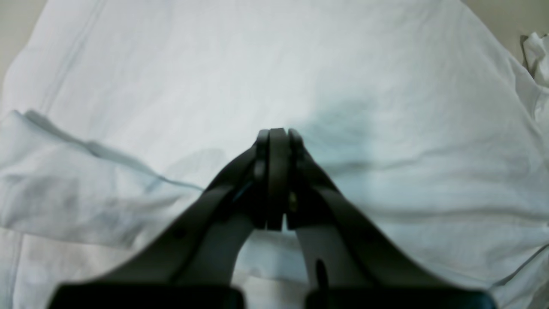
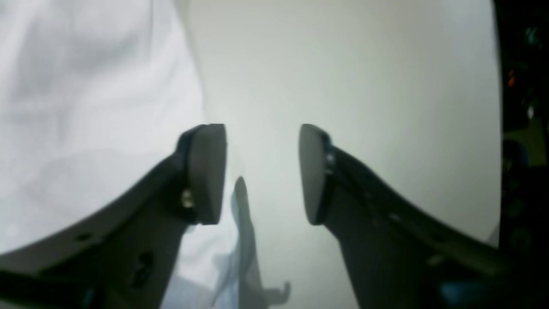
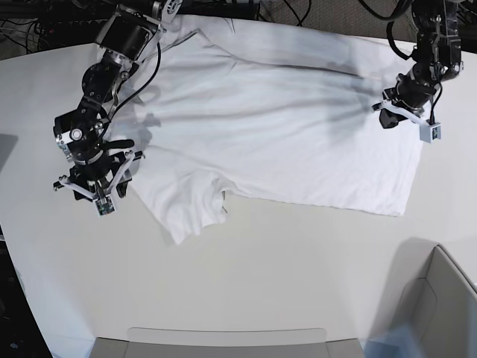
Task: Fold the T-shirt properly
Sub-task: 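Drag the shirt with both grippers, shifting it across the table, then move both grippers to the hem corners and grasp them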
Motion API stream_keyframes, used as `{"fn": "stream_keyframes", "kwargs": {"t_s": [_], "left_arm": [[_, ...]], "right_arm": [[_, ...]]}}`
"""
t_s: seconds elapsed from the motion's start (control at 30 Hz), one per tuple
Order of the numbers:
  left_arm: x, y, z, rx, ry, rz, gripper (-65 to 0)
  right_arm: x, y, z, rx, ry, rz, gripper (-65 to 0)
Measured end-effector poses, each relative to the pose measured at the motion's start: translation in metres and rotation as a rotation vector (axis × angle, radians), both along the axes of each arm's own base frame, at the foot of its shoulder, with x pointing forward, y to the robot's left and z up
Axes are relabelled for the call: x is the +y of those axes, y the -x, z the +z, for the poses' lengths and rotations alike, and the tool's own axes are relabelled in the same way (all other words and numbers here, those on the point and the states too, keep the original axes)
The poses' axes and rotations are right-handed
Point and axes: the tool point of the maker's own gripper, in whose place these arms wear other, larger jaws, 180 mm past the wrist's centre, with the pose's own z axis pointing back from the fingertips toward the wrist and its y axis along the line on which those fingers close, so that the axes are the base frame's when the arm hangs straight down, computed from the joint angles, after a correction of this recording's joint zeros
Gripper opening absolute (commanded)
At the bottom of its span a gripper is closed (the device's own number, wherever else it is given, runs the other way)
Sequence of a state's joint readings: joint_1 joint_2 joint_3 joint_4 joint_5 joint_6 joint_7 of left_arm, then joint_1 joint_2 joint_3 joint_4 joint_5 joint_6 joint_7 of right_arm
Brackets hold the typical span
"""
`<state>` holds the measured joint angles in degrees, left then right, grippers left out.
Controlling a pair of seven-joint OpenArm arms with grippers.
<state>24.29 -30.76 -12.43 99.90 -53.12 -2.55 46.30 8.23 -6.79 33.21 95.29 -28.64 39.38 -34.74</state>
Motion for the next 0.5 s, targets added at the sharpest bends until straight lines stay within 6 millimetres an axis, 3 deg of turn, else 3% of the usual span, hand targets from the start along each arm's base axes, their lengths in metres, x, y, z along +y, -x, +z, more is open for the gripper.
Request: {"fn": "stream_keyframes", "kwargs": {"t_s": [0.13, 0.27, 0.5], "left_arm": [[0.0, 0.001, -0.001, 0.004, 0.001, 0.0, -65.0], [0.0, 0.001, -0.001, 0.003, 0.0, 0.0, -65.0], [-0.001, 0.0, 0.0, 0.001, 0.002, -0.001, -65.0]], "right_arm": [[0.024, -0.029, -0.002, 0.018, -0.004, 0.091, -32.8], [0.046, -0.06, -0.023, 0.098, -0.051, 0.166, -32.8], [0.03, -0.089, -0.053, 0.213, -0.106, 0.126, -32.8]]}}
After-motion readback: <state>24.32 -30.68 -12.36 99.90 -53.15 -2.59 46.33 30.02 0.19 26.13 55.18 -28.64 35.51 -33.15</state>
